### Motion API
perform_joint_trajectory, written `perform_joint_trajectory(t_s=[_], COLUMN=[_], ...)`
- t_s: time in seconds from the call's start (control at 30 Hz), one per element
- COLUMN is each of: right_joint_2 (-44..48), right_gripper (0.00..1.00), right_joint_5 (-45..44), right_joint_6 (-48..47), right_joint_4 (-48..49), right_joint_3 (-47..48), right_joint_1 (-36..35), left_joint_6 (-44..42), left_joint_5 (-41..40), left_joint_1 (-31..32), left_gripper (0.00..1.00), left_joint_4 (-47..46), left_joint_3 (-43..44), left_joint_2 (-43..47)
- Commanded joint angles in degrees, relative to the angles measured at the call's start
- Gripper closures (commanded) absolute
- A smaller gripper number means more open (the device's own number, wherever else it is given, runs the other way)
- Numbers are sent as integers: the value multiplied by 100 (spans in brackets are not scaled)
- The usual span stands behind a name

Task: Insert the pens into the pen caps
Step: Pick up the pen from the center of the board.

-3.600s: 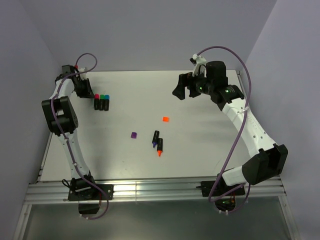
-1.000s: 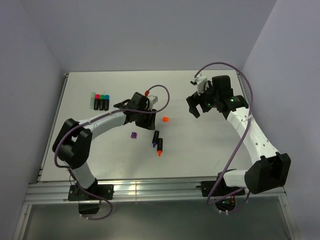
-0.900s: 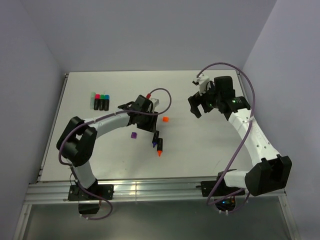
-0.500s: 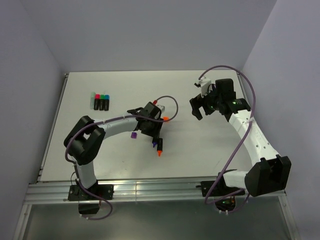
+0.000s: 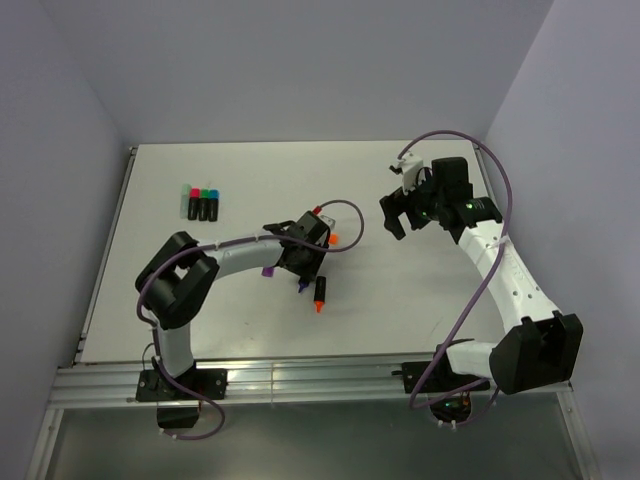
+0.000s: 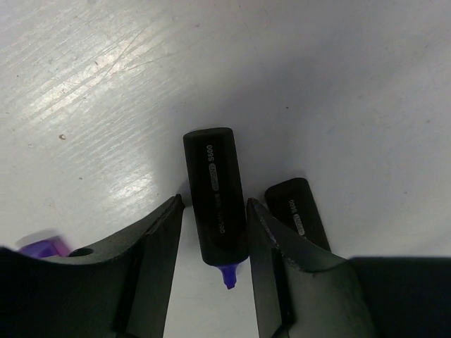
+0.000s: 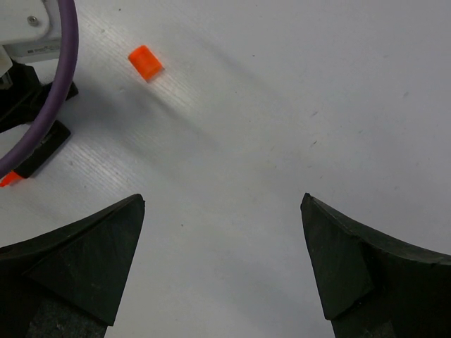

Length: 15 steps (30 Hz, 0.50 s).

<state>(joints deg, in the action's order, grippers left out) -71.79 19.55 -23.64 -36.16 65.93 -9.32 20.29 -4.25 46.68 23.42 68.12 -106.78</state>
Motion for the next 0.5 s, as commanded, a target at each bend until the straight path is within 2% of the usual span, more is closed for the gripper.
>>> perform_joint_trajectory(t_s=[0.0,0.2,0.3,0.33,0.43,0.47], right_joint_2=[165,139,156,174,262,314], right_gripper=[0,0,0,0,0,0], right_joint_5=[84,330,409,435,471,462], right_joint_6=[70,316,360,369,404,430], right_joint_4=[180,188,188,180,241,259], right_joint_3=[-37,-45,-89,-98,-124,-133], right_joint_1=[62,62,62,62,71,62], left_joint_6=[-412,-843,-1045,-1141,-1526,-1668], left_joint_5=[-339,-331,-217,-216,-391,-488], left_joint_1=[52,96,105,114,114,122], left_gripper=[53,68,79,89,99,100], left_joint_4=[531,892,919,927,919,901], left_joint_3=[184,220,184,210,377,413], left_joint_2=[-263,-475,-466,-449,-291,-212])
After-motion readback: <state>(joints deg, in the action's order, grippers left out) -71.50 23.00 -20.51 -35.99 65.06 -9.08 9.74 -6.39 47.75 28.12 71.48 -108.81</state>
